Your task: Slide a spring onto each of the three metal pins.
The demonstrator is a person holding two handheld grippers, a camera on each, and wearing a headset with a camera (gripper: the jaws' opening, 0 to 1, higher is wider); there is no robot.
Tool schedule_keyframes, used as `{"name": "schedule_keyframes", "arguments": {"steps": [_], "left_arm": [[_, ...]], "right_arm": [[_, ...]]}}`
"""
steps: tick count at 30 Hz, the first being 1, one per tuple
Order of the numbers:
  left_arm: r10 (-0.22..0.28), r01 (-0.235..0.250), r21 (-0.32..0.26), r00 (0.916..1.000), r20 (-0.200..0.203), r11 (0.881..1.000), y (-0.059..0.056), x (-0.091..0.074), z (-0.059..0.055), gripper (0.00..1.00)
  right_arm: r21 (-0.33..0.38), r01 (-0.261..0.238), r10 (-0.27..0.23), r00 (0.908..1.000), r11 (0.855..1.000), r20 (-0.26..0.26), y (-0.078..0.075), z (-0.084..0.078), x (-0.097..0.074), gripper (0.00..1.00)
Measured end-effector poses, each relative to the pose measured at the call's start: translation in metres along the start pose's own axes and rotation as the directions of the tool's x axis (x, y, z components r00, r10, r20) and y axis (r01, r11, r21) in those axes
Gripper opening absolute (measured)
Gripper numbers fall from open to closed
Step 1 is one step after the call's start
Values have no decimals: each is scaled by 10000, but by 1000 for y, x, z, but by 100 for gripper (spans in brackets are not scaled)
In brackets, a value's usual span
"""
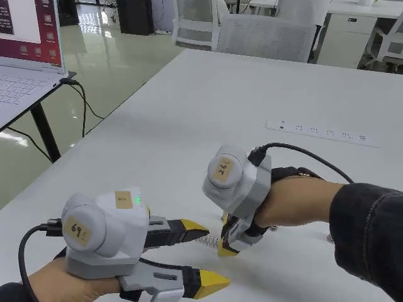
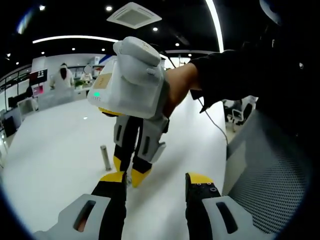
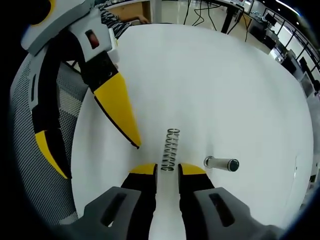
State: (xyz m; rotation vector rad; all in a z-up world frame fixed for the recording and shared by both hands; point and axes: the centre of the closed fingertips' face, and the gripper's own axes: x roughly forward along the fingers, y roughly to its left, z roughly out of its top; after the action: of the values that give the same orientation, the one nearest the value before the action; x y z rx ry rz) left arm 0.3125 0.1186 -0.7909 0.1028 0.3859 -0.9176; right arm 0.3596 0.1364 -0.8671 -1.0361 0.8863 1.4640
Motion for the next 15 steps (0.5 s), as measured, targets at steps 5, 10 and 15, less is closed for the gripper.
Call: {"name": "schedule_keyframes", "arguments": {"steps": [5, 10, 15], "left_arm": [[-2, 2, 6, 10000, -21, 10000, 0, 0, 0, 41], [22, -22, -3, 10000, -5, 10000, 1, 0, 0, 41], [25, -25, 21, 10000, -27, 10000, 1, 0, 0, 41]], "right_arm": [[67, 44, -44, 10000, 10000, 52, -2, 2, 0, 13], [-44, 92, -92, 10000, 9999, -4, 0, 3, 0, 9], [38, 151, -151, 9999, 9999, -34, 0, 2, 0, 8]]}}
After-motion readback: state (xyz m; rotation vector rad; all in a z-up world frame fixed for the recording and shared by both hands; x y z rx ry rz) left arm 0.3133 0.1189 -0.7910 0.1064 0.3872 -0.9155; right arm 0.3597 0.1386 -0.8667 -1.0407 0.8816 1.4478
